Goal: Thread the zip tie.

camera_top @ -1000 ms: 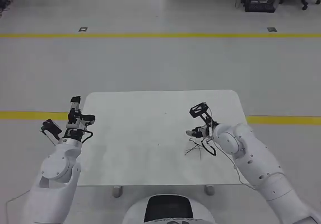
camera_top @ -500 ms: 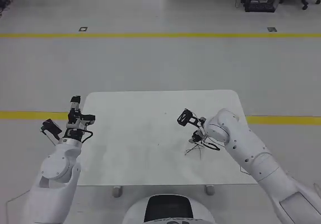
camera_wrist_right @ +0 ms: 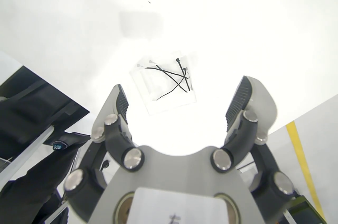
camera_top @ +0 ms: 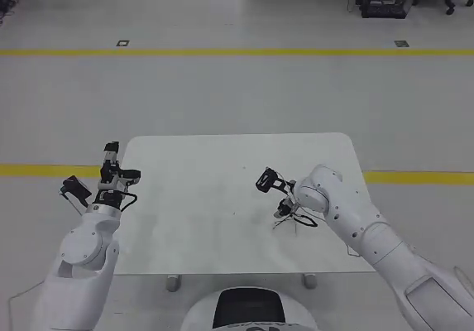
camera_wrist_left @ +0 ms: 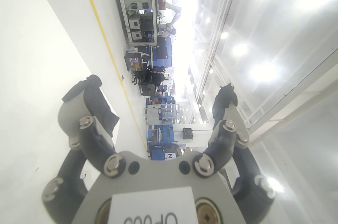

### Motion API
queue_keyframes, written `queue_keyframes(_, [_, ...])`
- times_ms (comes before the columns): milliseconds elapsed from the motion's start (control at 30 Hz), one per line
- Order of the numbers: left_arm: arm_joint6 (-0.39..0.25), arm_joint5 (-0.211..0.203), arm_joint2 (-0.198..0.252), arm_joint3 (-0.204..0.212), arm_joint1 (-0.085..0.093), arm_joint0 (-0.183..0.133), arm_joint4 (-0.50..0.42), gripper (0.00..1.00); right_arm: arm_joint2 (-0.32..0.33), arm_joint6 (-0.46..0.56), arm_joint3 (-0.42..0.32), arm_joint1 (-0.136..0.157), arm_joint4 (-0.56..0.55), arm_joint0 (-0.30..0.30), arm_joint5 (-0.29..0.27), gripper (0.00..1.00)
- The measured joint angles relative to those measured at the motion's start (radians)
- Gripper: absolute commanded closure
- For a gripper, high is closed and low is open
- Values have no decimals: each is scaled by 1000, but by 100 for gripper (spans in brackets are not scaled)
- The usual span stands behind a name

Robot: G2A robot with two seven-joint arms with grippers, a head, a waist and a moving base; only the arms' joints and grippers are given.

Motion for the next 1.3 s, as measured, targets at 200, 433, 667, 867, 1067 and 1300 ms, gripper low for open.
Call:
queue_keyframes(200, [0, 0, 0, 0, 0, 0, 0, 0, -11, -14, -54, 6, -83, -55, 49, 0])
queue_keyframes(433, [0, 0, 0, 0, 0, 0, 0, 0, 27, 14, -118, 24, -98, -115, 56, 0])
queue_keyframes(667, [0, 0, 0, 0, 0, 0, 0, 0, 66, 91, -166, 47, -61, -132, -10, 0])
queue_keyframes(867, [0, 0, 0, 0, 0, 0, 0, 0, 65, 90, -166, 47, -62, -132, -9, 0])
queue_keyframes(1067, [0, 0, 0, 0, 0, 0, 0, 0, 52, 77, -154, 37, -23, -132, 17, 0])
queue_keyframes(1300, [0, 0, 0, 0, 0, 0, 0, 0, 31, 139, -119, 25, 49, -108, 20, 0])
